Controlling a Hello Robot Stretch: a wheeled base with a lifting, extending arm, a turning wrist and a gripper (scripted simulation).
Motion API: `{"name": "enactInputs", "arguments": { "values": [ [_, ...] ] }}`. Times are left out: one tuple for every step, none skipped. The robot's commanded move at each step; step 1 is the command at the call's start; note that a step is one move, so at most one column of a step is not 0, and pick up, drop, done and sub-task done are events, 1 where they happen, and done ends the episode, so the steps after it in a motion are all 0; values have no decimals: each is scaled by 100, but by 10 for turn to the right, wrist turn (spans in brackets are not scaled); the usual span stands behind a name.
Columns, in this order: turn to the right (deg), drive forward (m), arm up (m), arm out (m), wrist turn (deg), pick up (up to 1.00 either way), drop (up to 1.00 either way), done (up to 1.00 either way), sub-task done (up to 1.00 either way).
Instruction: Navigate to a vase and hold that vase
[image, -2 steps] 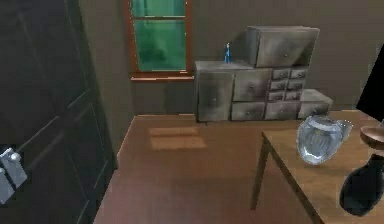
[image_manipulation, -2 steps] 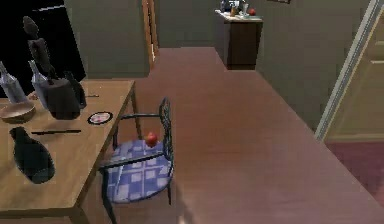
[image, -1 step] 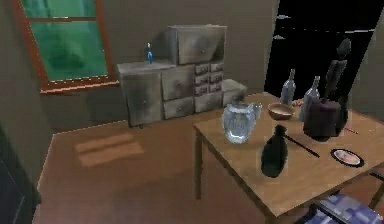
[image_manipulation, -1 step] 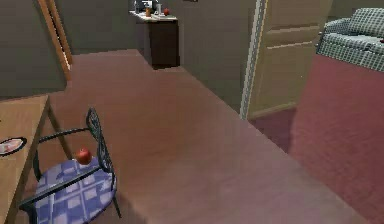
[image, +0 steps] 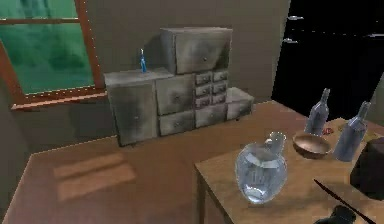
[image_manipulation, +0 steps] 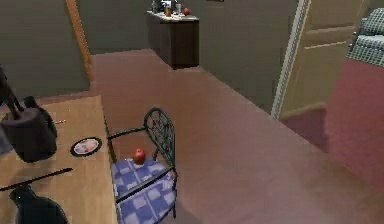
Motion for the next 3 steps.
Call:
{"name": "enactInputs", "arguments": {
  "values": [
    [-450, 0, 0, 0, 0, 0, 0, 0, 0],
    [-210, 0, 0, 0, 0, 0, 0, 0, 0],
    [0, 0, 50, 0, 0, 0, 0, 0, 0]
  ]
}}
